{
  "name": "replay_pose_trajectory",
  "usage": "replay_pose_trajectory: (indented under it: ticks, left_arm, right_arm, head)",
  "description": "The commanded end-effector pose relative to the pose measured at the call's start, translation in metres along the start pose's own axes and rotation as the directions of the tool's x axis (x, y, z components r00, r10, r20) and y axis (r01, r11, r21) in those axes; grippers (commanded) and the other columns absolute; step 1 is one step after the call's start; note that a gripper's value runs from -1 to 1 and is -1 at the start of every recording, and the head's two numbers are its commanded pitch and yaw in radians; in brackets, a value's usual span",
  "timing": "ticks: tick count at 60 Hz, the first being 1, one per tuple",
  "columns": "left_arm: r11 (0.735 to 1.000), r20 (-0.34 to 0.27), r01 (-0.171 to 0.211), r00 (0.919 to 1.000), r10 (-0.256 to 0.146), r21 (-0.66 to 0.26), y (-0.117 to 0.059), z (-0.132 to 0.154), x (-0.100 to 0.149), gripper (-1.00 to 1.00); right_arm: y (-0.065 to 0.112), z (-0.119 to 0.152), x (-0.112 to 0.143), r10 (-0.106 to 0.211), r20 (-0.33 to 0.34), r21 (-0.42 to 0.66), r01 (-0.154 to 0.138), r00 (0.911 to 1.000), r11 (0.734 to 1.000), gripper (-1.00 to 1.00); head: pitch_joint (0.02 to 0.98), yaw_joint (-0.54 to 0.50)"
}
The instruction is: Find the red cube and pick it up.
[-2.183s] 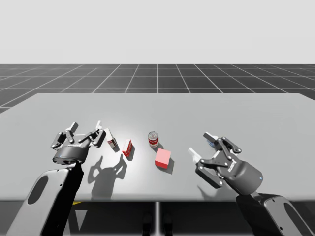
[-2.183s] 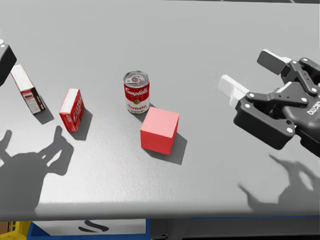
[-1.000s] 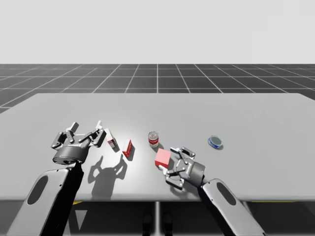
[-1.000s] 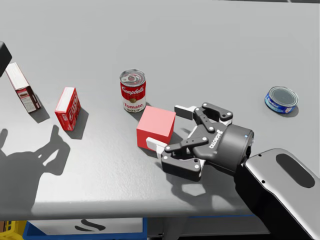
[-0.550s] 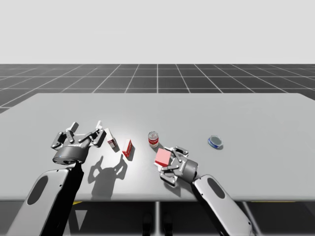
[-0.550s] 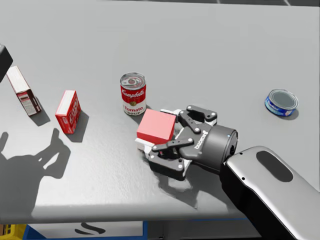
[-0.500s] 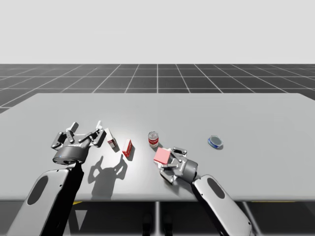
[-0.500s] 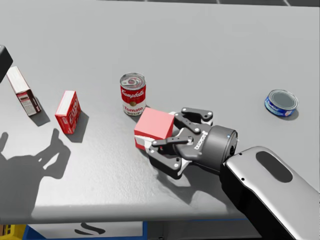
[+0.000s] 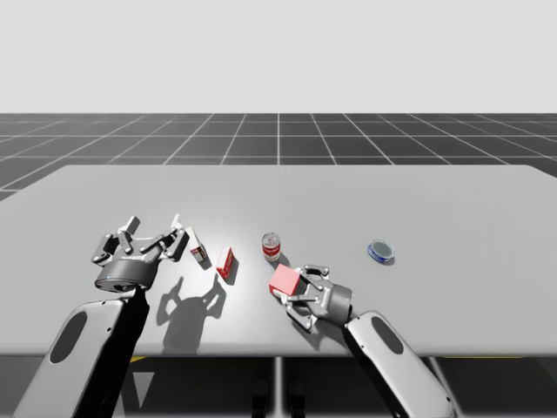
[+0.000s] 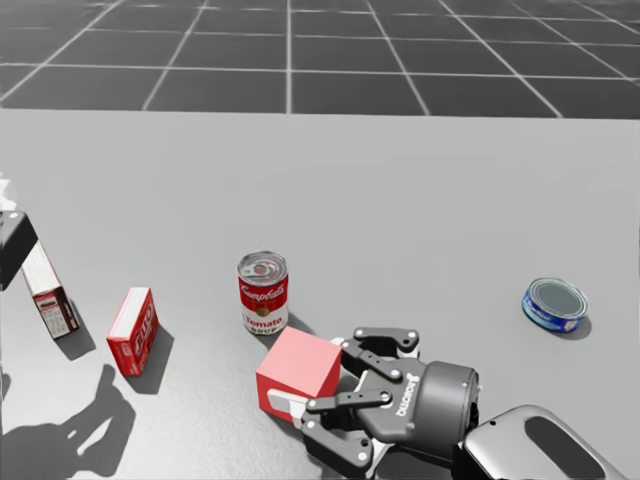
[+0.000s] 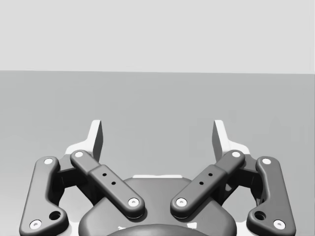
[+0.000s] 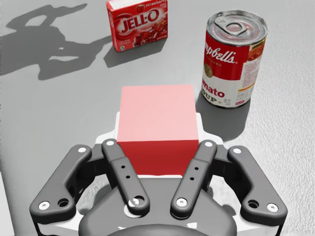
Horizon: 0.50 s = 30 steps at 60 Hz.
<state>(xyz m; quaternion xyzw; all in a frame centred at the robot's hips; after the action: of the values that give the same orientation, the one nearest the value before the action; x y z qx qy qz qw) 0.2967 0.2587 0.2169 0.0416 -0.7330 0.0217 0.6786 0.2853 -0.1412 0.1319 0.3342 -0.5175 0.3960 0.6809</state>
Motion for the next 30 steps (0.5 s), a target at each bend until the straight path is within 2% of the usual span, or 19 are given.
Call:
replay_pose_trajectory:
  ticks: [1, 18, 30]
  left_arm:
    - [1.0, 0.0, 0.001, 1.0, -0.001, 0.001, 0.0, 0.0, 0.0, -1.0]
    - [1.0, 0.0, 0.002, 1.0, -0.002, 0.0, -0.001, 0.001, -0.001, -1.0]
    - [1.0, 0.0, 0.002, 1.0, -0.002, 0.001, 0.0, 0.001, -0.001, -1.0]
  right_arm:
    - [-0.007, 0.002, -0.01, -0.033, -0.022, -0.113, 0.03, 0.9992, 0.993, 1.0]
    - [-0.008, 0.002, -0.011, -0.029, -0.02, -0.106, 0.026, 0.9994, 0.994, 1.0]
    - [-0.008, 0.011, 0.009, -0.021, 0.048, -0.124, 0.027, 0.9986, 0.992, 1.0]
  head:
    - [0.6, -0.06]
    - [0.466, -0.07]
    - [0.456, -0.06]
